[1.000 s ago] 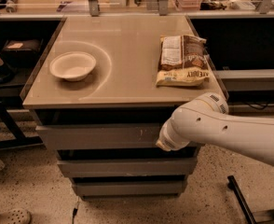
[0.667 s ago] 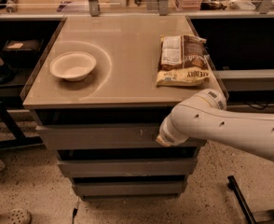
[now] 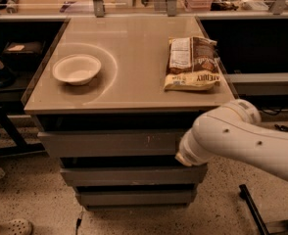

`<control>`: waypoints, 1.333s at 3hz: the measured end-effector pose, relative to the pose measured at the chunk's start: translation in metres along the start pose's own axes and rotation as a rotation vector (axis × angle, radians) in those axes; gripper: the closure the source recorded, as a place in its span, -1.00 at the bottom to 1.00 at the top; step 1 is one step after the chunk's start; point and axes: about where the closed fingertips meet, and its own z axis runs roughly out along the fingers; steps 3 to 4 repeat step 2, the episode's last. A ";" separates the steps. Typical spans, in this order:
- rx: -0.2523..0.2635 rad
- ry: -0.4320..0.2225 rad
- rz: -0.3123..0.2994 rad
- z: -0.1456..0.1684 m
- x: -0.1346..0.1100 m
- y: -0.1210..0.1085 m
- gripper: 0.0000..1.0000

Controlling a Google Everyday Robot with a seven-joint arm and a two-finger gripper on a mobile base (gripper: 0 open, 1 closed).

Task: Close top drawer

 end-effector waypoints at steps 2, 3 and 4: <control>-0.021 0.210 0.155 -0.091 0.106 0.072 0.64; -0.021 0.210 0.155 -0.091 0.106 0.072 0.64; -0.021 0.210 0.155 -0.091 0.106 0.072 0.64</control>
Offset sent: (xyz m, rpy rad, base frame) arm -0.0991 -0.0382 0.0112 -0.0548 0.1352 -0.1157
